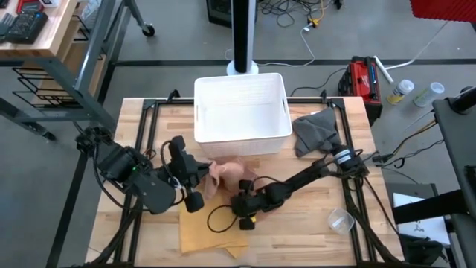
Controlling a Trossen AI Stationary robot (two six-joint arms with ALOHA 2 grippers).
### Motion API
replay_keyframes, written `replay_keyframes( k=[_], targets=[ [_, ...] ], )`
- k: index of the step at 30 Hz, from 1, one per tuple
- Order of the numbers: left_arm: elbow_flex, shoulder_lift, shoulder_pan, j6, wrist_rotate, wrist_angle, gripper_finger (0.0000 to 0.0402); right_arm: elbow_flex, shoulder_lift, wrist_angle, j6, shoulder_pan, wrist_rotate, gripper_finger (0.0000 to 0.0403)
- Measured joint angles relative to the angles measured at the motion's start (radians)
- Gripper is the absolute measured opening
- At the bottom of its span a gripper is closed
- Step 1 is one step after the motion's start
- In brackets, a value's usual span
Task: Fold towel
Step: Fold the brown squared towel
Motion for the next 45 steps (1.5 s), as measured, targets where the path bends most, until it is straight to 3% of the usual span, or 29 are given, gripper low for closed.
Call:
replay_keyframes(
  k=[5,11,17,19,23,25,29,33,39,42,45],
  targets=[
    [-0.042,-0.001,-0.002,0.051,0.057,-0.007,0.0,-0.004,-0.067,-0.145,0.065,0.039,0.161,0.0012],
    [-0.064,-0.004,-0.005,0.063,0.107,-0.091,0.0,0.0,-0.291,-0.389,0.205,0.146,0.43,0.0004],
    [-0.055,-0.005,-0.007,-0.026,0.187,-0.31,0.0,0.001,-0.582,-0.608,0.425,0.29,0.631,0.0002],
    [-0.039,-0.005,-0.01,-0.068,0.252,-0.39,0.0,0.001,-0.662,-0.636,0.462,0.345,0.691,0.0001],
    [-0.043,-0.041,-0.022,-0.07,0.452,-0.372,0.0,0.0,-0.807,-0.646,0.482,0.458,0.794,0.0001],
    [-0.036,-0.055,-0.025,-0.103,0.498,-0.385,0.0,0.0,-0.863,-0.647,0.484,0.512,0.836,0.0001],
    [-0.036,-0.087,-0.047,-0.124,0.486,-0.383,0.0,0.0,-0.948,-0.651,0.473,0.604,0.946,0.0001],
    [-0.039,-0.127,-0.048,-0.114,0.273,-0.383,0.0,0.0,-1.009,-0.75,0.484,0.646,0.999,0.0],
    [-0.042,-0.189,0.001,0.038,0.013,-0.383,0.0,0.0,-1.084,-1.251,0.891,0.644,1.025,0.0],
    [-0.042,-0.218,0.013,0.043,0.013,-0.383,0.0,-0.003,-1.094,-1.383,1.061,0.648,1.034,0.0],
    [-0.045,-0.228,0.003,-0.038,0.167,-0.382,0.0,-0.033,-1.09,-1.313,1.027,0.675,0.965,0.0]
  ],
)
